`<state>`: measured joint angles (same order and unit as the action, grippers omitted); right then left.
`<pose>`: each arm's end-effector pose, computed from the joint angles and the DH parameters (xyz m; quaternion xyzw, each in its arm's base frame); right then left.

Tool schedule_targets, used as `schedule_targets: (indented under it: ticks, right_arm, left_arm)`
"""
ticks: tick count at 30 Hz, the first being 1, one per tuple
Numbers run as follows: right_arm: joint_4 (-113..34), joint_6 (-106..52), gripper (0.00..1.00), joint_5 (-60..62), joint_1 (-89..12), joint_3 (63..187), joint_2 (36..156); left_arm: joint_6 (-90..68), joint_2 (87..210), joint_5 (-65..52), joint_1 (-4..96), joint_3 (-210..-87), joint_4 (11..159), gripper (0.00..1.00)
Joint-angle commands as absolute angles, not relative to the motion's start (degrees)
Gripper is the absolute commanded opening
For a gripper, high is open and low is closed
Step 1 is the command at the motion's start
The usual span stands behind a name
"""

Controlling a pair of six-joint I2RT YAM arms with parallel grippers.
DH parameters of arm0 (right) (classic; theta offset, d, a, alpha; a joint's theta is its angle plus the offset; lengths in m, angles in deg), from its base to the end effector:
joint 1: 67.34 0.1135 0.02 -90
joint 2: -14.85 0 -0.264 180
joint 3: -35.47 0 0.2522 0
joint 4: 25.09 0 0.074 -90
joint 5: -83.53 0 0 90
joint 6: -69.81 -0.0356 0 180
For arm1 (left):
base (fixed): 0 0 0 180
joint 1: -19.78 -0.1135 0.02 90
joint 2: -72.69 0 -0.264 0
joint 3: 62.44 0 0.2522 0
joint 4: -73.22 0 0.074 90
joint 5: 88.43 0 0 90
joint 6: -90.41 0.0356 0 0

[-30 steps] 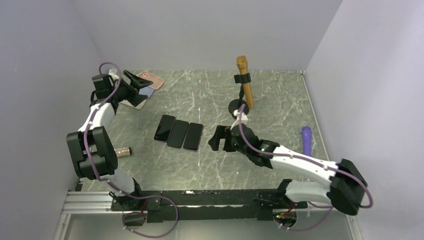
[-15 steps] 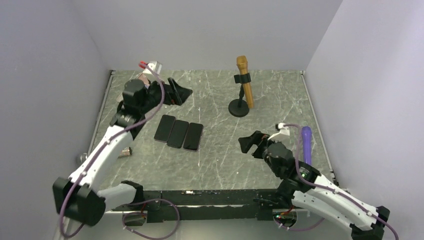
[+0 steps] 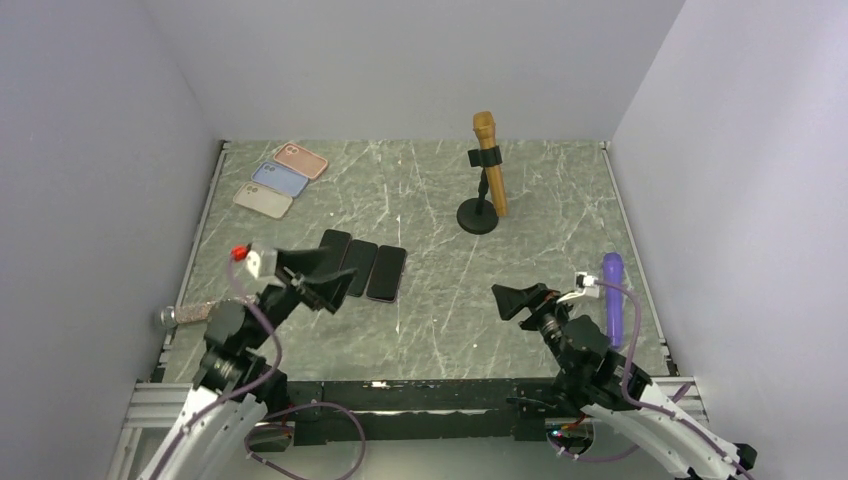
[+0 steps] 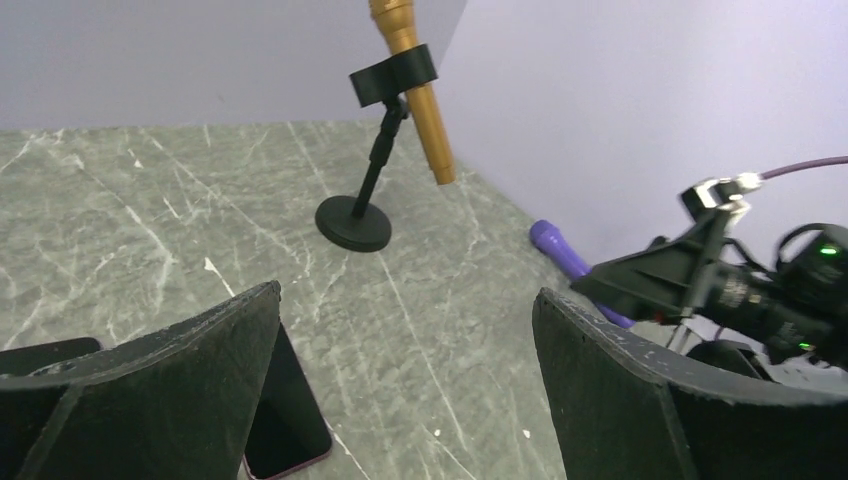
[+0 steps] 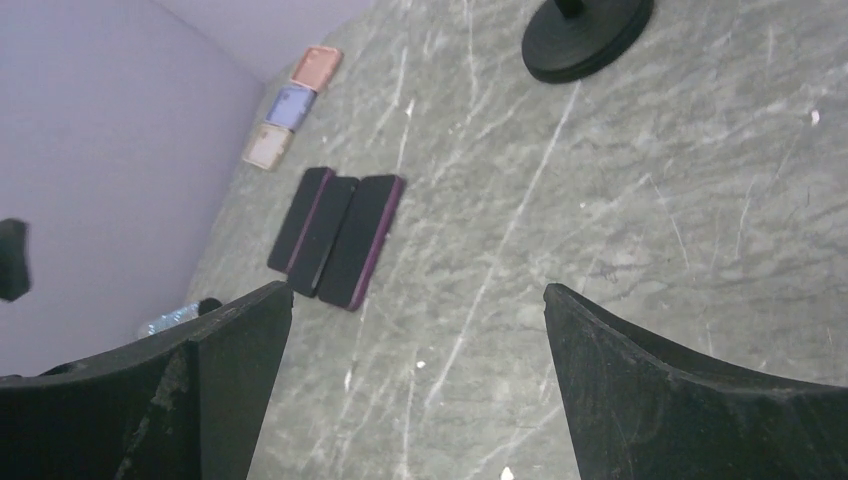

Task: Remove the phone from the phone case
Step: Reset both arms

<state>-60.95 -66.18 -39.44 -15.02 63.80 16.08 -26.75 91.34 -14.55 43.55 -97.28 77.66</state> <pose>0.0662 0.0540 0.2182 0.1443 0.7369 0.3314 0.5712 0.1040 -0.0566 0.2903 0.0902 0.6277 -0.4101 0.6554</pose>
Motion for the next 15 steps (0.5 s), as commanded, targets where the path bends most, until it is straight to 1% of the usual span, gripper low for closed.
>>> schedule_targets:
  ticks: [1,4,7,10,15]
  right_arm:
    - [-57.05,-66.93,1.0,-38.5,-15.0,58.76,7.59]
    - [-57.26,-69.25,1.0,-38.0,-15.0,57.5,8.8]
    - [-56.64,-70.09,1.0,-38.03,-15.05,56.97,10.61]
    - [-58.2,-72.02,1.0,-40.61,-14.87,57.01,10.83]
    - [-59.1,-70.4,1.0,-41.62,-14.99,57.13,8.62]
  left_arm:
    - [-31.91,76.17,-14.01,43.69,-91.42,82.78,0.99]
    - [-33.62,65.36,-13.55,43.62,-87.96,89.01,0.99]
    - [-34.28,58.3,-12.75,43.64,-86.84,93.53,0.99]
    - [-33.29,56.13,-12.12,43.69,-87.77,96.82,1.0]
    - [-32.56,57.73,-13.65,43.69,-89.44,97.84,1.0]
